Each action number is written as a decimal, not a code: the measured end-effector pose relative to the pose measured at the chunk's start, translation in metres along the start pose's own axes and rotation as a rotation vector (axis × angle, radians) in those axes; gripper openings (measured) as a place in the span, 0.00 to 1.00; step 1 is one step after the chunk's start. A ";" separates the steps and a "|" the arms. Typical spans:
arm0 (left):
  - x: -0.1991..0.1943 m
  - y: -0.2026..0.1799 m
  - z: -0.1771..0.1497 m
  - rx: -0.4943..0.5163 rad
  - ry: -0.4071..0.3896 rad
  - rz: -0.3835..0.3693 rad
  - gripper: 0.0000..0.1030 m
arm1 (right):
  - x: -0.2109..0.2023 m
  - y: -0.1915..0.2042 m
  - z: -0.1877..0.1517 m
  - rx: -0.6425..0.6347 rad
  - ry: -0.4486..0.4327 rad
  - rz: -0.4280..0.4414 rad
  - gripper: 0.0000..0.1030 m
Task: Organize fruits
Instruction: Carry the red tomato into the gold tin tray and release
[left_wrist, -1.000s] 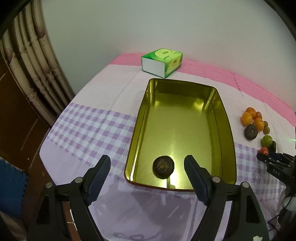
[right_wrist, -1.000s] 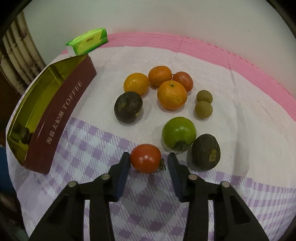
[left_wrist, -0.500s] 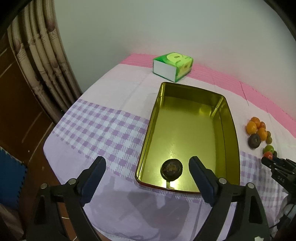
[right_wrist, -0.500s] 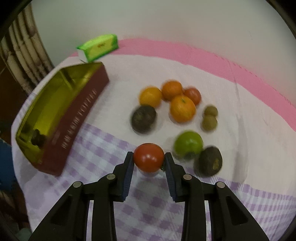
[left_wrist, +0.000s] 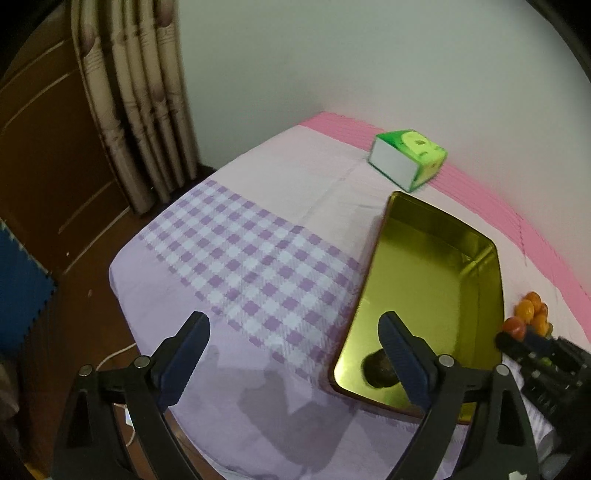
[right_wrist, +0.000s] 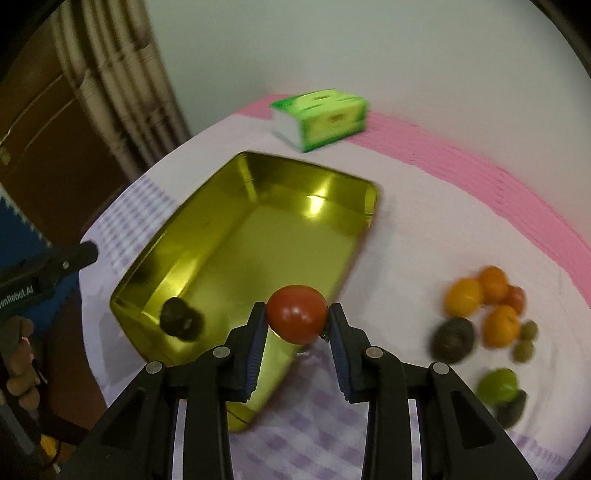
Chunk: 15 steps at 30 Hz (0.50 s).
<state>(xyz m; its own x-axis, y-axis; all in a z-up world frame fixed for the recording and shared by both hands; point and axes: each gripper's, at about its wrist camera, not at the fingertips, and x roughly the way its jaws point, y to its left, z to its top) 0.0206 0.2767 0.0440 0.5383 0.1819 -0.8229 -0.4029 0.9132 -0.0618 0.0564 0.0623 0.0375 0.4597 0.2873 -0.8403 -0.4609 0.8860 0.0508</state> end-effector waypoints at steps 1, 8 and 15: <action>0.001 0.001 0.000 -0.006 0.003 0.001 0.88 | 0.005 0.005 0.001 -0.011 0.008 0.004 0.33; 0.004 0.002 0.000 -0.006 0.011 0.011 0.88 | 0.034 0.030 0.004 -0.076 0.060 0.019 0.33; 0.005 0.001 -0.001 -0.004 0.017 0.017 0.88 | 0.051 0.041 0.004 -0.110 0.100 0.007 0.33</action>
<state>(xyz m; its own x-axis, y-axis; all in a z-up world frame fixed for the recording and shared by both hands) 0.0219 0.2783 0.0392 0.5189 0.1907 -0.8333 -0.4149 0.9085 -0.0504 0.0636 0.1145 -0.0013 0.3804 0.2506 -0.8902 -0.5464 0.8375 0.0022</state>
